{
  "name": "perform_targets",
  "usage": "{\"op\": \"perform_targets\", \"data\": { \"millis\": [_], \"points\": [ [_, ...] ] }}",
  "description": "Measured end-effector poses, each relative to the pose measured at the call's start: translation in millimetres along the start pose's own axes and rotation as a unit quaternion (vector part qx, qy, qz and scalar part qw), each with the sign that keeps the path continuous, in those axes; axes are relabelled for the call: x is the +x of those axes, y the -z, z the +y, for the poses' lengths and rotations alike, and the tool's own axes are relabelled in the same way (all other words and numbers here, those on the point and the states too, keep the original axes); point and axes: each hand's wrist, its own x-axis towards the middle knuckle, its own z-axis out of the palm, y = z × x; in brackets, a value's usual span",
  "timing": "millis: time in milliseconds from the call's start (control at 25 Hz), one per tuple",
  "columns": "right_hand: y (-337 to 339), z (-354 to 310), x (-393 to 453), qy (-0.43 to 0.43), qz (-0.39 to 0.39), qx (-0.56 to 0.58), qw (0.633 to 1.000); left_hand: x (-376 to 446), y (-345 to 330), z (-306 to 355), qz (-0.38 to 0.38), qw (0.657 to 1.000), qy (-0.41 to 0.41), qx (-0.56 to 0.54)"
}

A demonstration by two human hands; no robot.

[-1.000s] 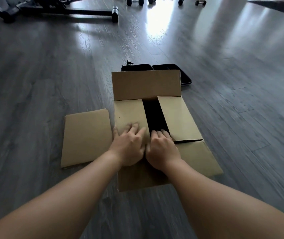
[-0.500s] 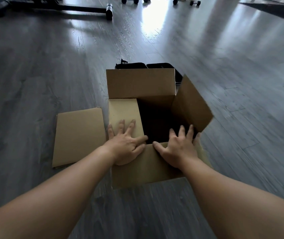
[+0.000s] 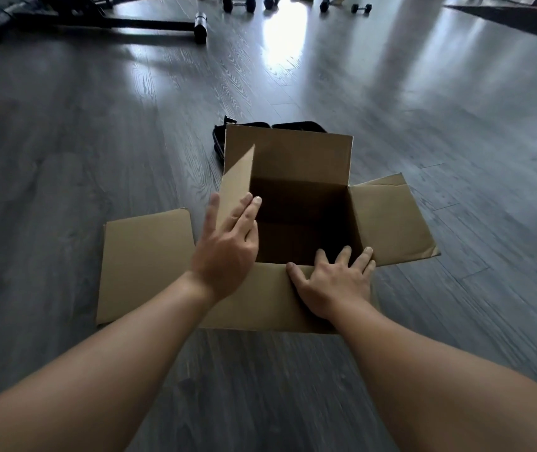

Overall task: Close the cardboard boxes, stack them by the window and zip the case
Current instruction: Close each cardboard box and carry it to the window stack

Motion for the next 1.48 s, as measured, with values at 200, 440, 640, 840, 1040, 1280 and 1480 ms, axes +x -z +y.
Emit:
{"op": "perform_targets", "data": {
  "millis": [200,440,640,840,1040,1280,1480],
  "points": [
    [4,-2,1,-0.006,-0.005,0.013,1.000,0,13,-11,-0.036,0.986,0.032,0.158],
    [1,3,0,0.046,0.021,0.020,0.999,-29,-2,-26,-0.244,0.943,0.174,0.147],
    [-11,22,-2,0.051,0.064,-0.005,0.997,-33,-23,-36,-0.317,0.905,0.246,-0.144],
    [-13,39,3,0.051,0.046,0.001,0.998,-17,-38,-37,-0.357,0.874,0.237,-0.227],
    [-7,57,10,0.007,0.046,0.069,0.996,-7,-55,-22,-0.266,0.895,0.258,-0.248],
    [1,34,20,0.001,0.057,0.038,0.998,-8,-55,-35,-0.209,0.916,0.258,-0.224],
    [2,-53,8,0.121,0.083,0.076,0.986,-41,-46,-78,-0.199,0.928,0.267,-0.167]
  ]
}}
